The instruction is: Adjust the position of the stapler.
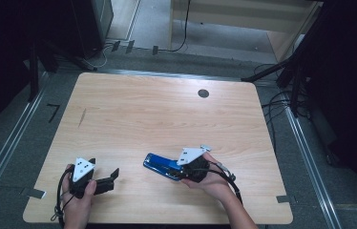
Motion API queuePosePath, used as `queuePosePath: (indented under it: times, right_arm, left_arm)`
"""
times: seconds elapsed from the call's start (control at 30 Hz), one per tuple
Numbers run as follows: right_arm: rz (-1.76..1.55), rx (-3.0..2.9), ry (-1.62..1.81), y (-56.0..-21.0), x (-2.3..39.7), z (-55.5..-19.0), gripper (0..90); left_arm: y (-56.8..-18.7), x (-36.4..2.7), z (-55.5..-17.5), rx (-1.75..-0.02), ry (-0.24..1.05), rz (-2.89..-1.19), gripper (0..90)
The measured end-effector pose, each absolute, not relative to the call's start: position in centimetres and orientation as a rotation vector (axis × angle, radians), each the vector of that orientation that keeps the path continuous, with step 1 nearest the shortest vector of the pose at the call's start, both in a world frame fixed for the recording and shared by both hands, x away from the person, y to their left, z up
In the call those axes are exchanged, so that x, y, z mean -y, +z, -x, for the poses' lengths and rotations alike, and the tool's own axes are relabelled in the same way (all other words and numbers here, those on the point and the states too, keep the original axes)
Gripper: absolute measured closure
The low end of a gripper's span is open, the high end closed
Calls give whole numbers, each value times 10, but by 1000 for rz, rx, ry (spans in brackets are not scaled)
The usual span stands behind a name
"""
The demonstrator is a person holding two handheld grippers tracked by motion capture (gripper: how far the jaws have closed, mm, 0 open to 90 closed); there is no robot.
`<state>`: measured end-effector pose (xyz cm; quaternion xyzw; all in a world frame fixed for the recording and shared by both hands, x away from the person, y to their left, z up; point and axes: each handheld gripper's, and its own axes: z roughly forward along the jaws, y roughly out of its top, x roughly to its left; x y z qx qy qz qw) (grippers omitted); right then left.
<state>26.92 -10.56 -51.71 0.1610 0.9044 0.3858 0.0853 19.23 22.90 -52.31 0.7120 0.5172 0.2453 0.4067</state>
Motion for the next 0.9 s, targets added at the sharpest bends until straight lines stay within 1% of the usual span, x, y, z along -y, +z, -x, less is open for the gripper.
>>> queuePosePath:
  times: [0.27,0.4,0.43,0.5,0.53,0.63,0.67,0.73,0.8,0.9]
  right_arm:
    - [-437,-2705,1131,-515,114,-261,671]
    - [-517,-2698,1172,-516,117,-261,663]
    - [-535,-2678,1194,-516,118,-260,636]
    - [-581,-2652,1254,-514,121,-258,518]
    - [-598,-2637,1278,-512,123,-257,502]
    - [-631,-2599,1314,-507,128,-251,492]
    - [-644,-2590,1316,-505,130,-249,489]
    - [-659,-2573,1333,-503,133,-245,485]
    - [-683,-2551,1359,-501,137,-241,483]
    - [-736,-2504,1378,-500,145,-237,488]
  left_arm:
    - [-523,-213,-190,-1266,587,-1818,73]
    - [-523,-206,-190,-1263,575,-1824,73]
    - [-523,-204,-190,-1259,577,-1825,73]
    - [-522,-202,-190,-1239,564,-1816,73]
    - [-522,-200,-190,-1232,562,-1816,73]
    - [-521,-192,-189,-1199,541,-1821,73]
    - [-521,-188,-189,-1198,545,-1823,84]
    - [-521,-181,-189,-1184,551,-1835,150]
    - [-521,-173,-188,-1152,538,-1846,174]
    - [-522,-165,-188,-1127,519,-1856,289]
